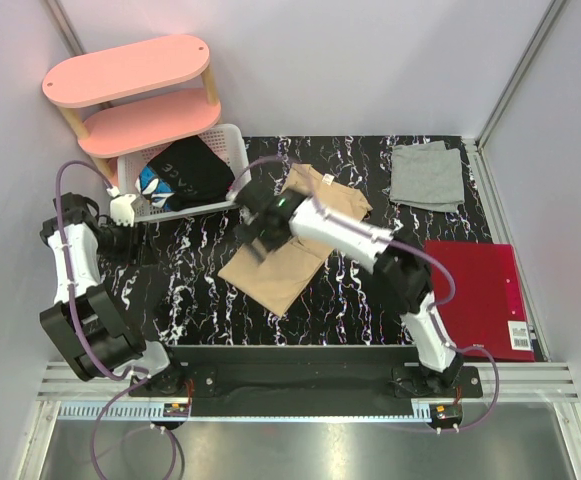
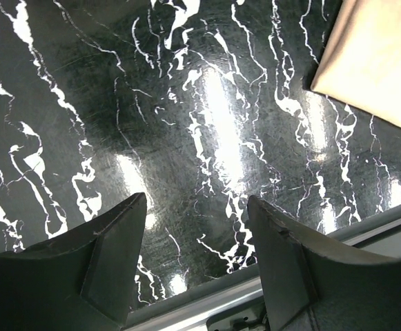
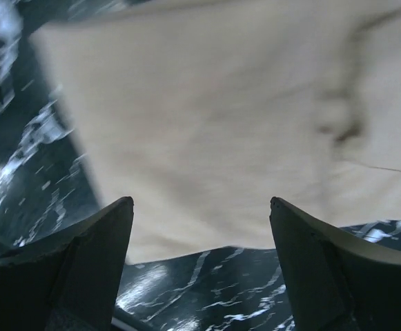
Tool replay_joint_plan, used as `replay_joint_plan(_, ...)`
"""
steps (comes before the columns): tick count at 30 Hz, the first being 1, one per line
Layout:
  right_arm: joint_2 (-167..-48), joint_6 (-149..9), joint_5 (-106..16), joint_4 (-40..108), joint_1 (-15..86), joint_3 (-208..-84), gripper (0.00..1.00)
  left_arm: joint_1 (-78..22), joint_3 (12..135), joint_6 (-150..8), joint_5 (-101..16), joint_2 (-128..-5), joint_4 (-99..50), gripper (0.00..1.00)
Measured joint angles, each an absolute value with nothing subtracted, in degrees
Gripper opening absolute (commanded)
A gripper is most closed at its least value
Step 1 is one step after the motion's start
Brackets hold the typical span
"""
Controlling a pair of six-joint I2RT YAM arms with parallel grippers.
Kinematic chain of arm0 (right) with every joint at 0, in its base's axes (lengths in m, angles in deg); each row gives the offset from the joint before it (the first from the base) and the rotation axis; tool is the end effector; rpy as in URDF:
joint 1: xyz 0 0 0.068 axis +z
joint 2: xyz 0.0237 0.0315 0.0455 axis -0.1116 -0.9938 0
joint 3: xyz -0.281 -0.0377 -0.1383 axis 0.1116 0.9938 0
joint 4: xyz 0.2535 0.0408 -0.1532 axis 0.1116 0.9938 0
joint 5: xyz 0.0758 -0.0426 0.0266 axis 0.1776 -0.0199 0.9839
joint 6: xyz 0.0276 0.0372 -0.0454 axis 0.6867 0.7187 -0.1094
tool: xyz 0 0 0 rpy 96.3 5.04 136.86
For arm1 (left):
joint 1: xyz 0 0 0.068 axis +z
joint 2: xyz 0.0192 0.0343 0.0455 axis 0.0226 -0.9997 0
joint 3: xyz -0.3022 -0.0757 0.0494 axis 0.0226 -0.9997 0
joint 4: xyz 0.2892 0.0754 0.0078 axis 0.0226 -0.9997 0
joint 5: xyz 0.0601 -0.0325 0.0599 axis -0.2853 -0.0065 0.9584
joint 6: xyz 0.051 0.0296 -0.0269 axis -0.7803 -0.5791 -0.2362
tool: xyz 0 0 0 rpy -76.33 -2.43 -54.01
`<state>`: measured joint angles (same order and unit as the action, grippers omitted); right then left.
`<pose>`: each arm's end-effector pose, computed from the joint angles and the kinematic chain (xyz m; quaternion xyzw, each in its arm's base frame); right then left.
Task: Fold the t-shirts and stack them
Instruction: Fold the tshirt
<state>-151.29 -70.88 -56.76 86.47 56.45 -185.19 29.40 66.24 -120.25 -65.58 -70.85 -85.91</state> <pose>0.3513 0.4132 0.2669 -0.3567 0.9035 0.0763 0.2249 0.2627 0.1253 0.2885 0.0922 0.9495 -0.1473 0.2614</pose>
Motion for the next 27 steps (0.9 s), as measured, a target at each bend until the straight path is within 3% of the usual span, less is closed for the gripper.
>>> replay_joint_plan(4, -150.41, -73.51, -64.08, 83.39, 72.89, -178.24, 0.86, 29.14, 66.28, -120.23, -65.58, -70.87, -86.17, 0.65)
replay_joint_plan(7, -150.41, -74.03, -67.55, 82.91, 78.98, -174.59, 0.85, 29.14, 66.37, -120.16, -65.56, -70.89, -86.45, 0.65)
replay_joint_plan(16, -151.16, -73.48, -81.17, 80.4, 79.86, -173.03, 0.8, 29.14, 66.92, -119.51, -65.61, -71.85, -87.0, 0.65)
replay_joint_plan(27, -157.47, -71.85, -87.95, 76.18, 83.33, -174.3, 0.76, 29.14, 67.81, -119.44, -65.61, -71.85, -87.28, 0.65)
